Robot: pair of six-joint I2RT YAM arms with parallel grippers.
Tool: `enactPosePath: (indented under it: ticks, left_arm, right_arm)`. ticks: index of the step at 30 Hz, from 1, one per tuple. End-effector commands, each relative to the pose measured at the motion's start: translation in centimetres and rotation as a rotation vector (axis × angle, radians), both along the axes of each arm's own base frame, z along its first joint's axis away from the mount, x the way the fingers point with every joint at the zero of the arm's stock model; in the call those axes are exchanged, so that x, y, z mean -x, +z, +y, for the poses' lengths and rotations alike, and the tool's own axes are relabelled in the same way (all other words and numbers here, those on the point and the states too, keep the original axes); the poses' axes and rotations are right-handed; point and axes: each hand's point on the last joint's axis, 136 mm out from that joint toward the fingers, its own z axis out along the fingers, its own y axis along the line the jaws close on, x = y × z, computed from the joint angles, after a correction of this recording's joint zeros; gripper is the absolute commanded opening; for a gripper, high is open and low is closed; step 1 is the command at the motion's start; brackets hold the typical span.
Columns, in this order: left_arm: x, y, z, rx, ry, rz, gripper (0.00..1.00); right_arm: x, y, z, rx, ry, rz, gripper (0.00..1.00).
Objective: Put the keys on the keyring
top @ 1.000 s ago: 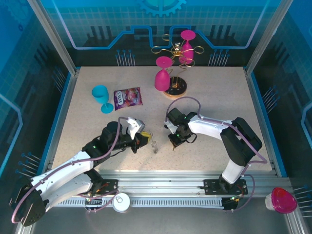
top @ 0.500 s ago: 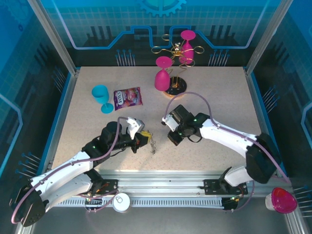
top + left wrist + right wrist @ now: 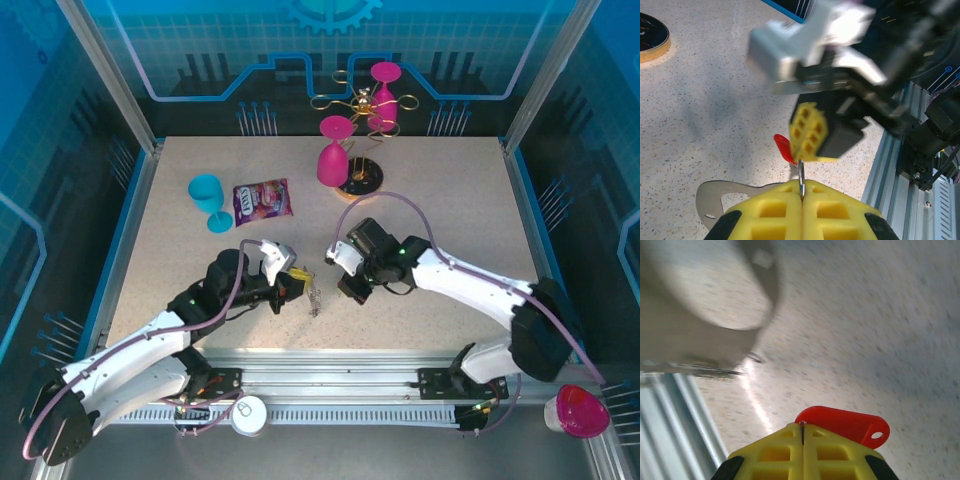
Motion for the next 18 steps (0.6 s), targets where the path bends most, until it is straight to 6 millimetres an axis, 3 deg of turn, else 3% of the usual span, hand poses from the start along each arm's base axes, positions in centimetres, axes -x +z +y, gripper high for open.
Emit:
enactPosePath:
  ticks: [1, 10, 14, 18]
  left_arm:
    - [0.0, -0.4, 0.4, -0.008, 0.010, -0.015, 0.00]
    - [0.1, -0.4, 0.5, -0.006, 0.010, -0.014, 0.00]
    - [0.1, -0.4, 0.5, -0.007, 0.011, -0.013, 0.00]
    - [0.1, -0.5, 0.4, -0.007, 0.010, -0.011, 0.00]
  right_arm:
    - [-0.4, -2.8, -2.7, 0.123, -0.194, 0.122, 0.00]
    - [-0.5, -7.5, -4.6, 0.272, -0.291, 0.235, 0.00]
    - [-0.6, -7.7, -4.8, 0.282, -0.296, 0.230, 0.14]
    - [-0.7, -7.6, -4.9, 0.284, -0.294, 0.224, 0.21]
